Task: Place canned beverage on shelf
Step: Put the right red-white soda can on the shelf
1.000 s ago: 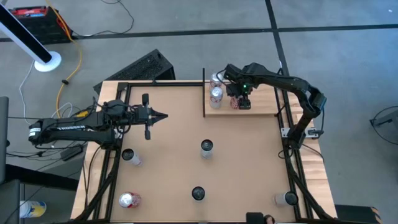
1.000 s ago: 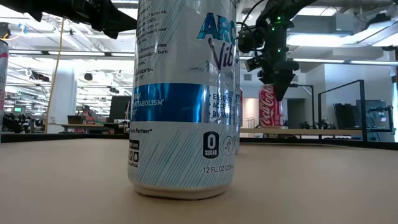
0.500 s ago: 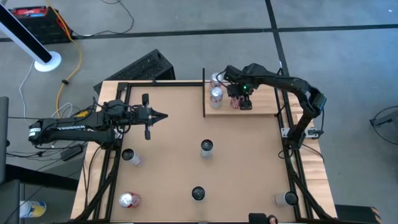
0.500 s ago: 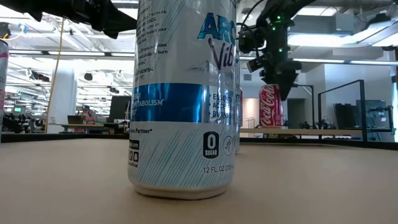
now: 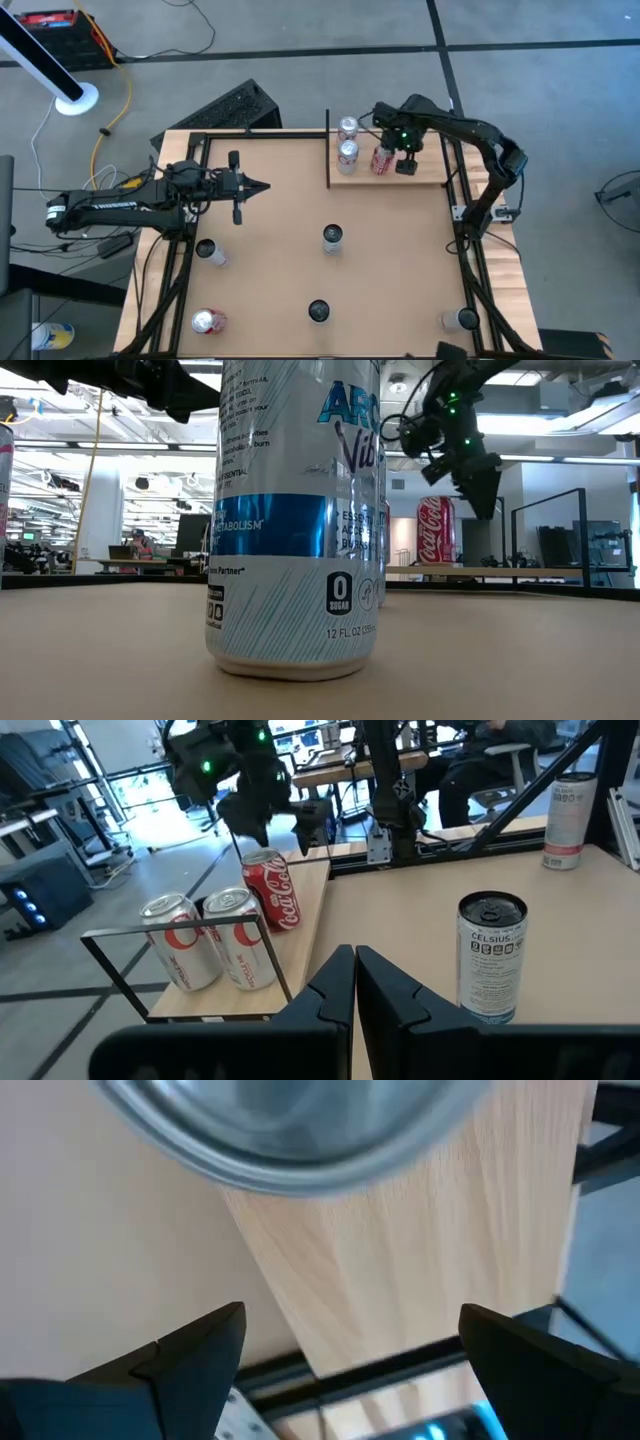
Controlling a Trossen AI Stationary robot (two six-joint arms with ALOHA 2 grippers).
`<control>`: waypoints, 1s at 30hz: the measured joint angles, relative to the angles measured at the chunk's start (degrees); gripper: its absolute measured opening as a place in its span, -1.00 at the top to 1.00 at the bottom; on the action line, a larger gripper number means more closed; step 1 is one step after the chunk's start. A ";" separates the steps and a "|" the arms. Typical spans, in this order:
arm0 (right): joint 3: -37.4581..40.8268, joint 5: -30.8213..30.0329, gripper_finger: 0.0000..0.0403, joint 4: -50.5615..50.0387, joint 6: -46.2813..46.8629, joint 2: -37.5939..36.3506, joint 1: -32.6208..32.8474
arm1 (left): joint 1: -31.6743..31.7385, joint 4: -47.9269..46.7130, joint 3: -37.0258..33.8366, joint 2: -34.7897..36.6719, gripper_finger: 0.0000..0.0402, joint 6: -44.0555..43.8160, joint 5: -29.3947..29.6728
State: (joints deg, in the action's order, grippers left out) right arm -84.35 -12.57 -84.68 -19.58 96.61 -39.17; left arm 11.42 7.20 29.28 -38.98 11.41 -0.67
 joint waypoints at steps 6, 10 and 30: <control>7.03 3.92 -0.93 6.32 2.06 -13.98 -1.31 | 0.00 -0.01 0.00 0.00 1.00 -3.20 0.00; 14.55 10.85 -0.93 14.84 7.69 -25.68 -1.14 | 0.00 0.09 0.00 0.00 1.00 -6.31 0.00; 33.39 15.23 0.90 41.63 4.51 -28.99 5.17 | 0.04 2.55 0.00 0.00 1.00 -6.61 13.67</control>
State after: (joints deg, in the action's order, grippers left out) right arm -50.96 2.66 -43.05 -15.07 67.62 -34.00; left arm 11.46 9.75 29.28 -38.98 4.80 13.00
